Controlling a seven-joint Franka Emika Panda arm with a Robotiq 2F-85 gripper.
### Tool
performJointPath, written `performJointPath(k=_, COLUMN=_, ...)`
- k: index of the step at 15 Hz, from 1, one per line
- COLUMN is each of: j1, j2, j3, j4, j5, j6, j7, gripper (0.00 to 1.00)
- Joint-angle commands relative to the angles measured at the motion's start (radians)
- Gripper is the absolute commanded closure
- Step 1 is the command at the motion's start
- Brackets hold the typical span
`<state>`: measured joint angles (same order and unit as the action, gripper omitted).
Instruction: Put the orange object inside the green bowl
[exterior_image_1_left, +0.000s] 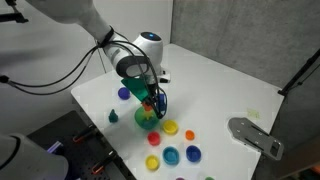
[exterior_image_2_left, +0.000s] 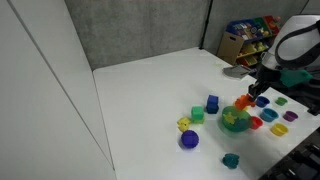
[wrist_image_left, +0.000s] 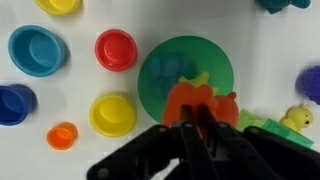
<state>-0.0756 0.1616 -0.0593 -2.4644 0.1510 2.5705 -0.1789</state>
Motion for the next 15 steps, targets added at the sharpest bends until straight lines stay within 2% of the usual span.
performJointPath(k=1, j1=-0.012, j2=-0.014, j3=-0.019, j4=-0.022, j5=-0.043, j6=0.01, j7=0.057, gripper=0.63)
performJointPath(k=3, j1=-0.005, j2=-0.021, j3=-0.018, j4=-0.028, j5=-0.053, j6=-0.001, j7=0.07, gripper=0.61)
performJointPath(k=7, j1=0.026, j2=-0.048, j3=0.012, j4=-0.047, j5=-0.056, j6=-0.038, j7=0.086, gripper=0.31)
performJointPath(k=10, j1=0.053, j2=-0.081, j3=0.055, j4=-0.043, j5=-0.019, j6=-0.115, j7=0.079, gripper=0.06)
performJointPath(k=11, j1=0.062, j2=-0.094, j3=0.073, j4=-0.037, j5=0.005, j6=-0.156, j7=0.068, gripper=0.01)
performJointPath(k=15, j1=0.114, j2=-0.162, j3=0.128, j4=-0.005, j5=0.091, j6=-0.32, j7=0.064, gripper=0.0)
